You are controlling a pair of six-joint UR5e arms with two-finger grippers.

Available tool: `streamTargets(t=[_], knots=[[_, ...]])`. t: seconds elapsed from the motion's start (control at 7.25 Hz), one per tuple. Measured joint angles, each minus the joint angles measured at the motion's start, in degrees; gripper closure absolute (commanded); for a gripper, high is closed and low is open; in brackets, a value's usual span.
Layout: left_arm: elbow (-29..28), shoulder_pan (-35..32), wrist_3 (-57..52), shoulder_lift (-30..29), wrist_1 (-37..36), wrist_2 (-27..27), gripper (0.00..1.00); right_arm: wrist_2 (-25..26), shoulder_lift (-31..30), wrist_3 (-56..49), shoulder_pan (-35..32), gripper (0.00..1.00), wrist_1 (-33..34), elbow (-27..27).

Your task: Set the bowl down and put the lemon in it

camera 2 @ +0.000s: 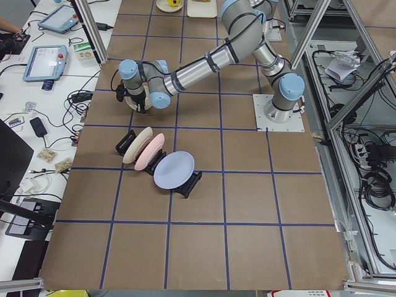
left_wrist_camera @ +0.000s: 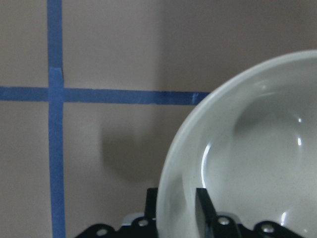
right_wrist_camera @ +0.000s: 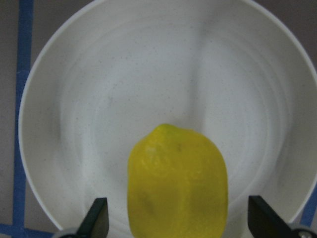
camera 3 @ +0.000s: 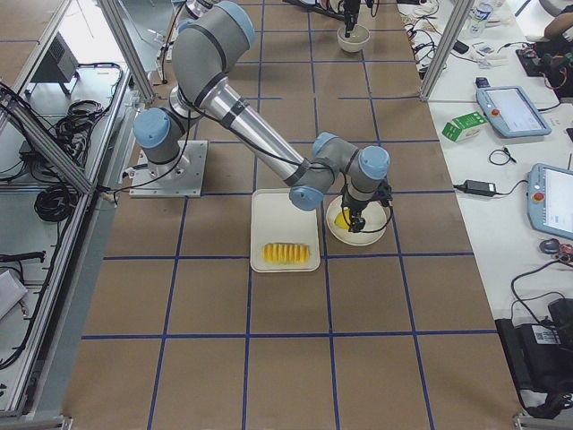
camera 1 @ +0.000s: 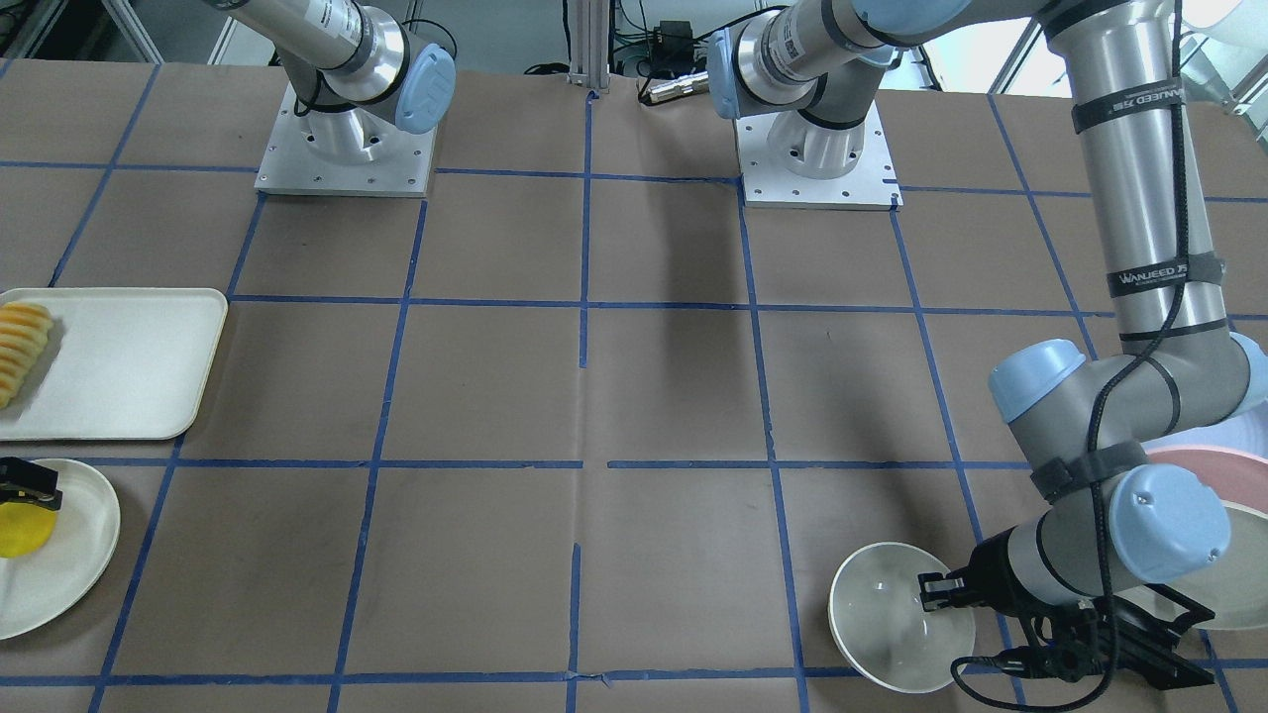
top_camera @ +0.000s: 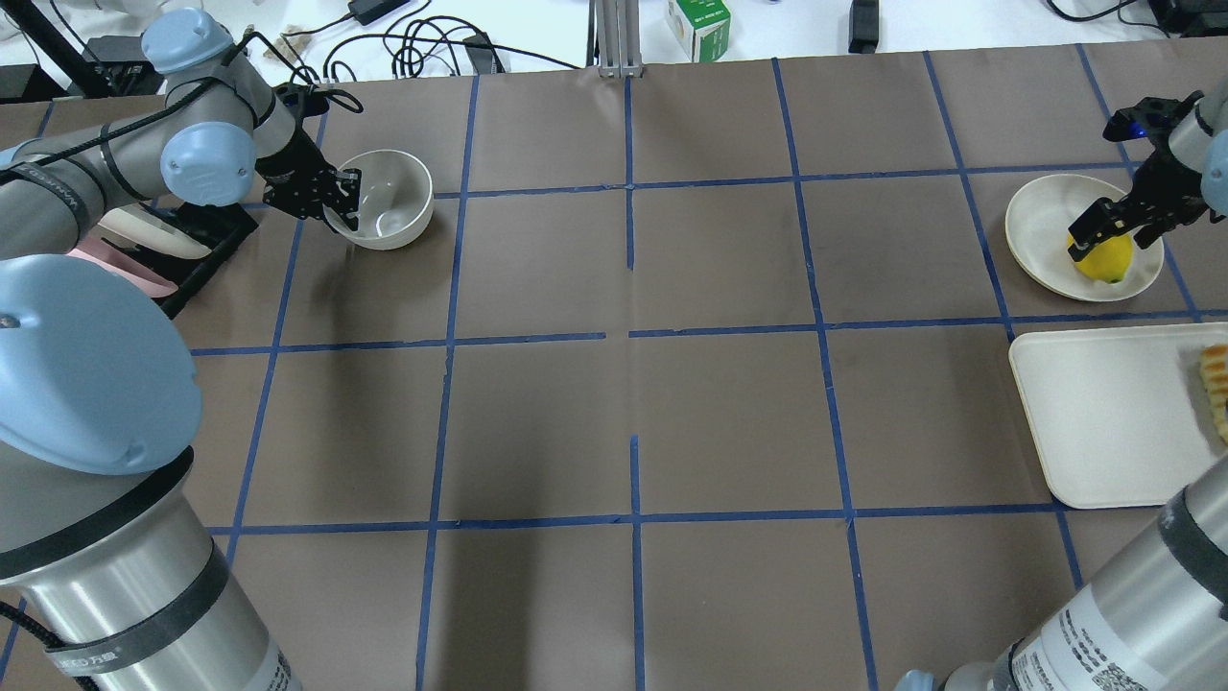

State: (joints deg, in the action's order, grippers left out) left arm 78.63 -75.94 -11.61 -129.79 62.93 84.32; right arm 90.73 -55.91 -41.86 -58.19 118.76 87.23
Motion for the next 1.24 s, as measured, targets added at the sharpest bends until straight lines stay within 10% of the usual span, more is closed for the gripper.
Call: streamTargets(t=[0.14,0.28,0.55,1.24], knots=[[-0.04,0.0,-0.05,0.24,0.02,-0.12,1.0,-0.02,0.39,-0.02,0.0,0.0,0.04,0.02],[-0.04,0.0,-0.07,0.61,0.2,0.21,1.0,-0.04,0.59,0.03,0.0,0.21,0.06,0.02],[-0.06,-0.06,-0.05,2.04,1.59,0.72,1.0,-0.12,0.69,0.15,0.0,0.98,0.73,-0.32],[1.43,-2.15,0.56,7.3,6.98,-4.03,1.0,0.6,-3.19,0.66,0.0,1.0,-2.44,-0.88]])
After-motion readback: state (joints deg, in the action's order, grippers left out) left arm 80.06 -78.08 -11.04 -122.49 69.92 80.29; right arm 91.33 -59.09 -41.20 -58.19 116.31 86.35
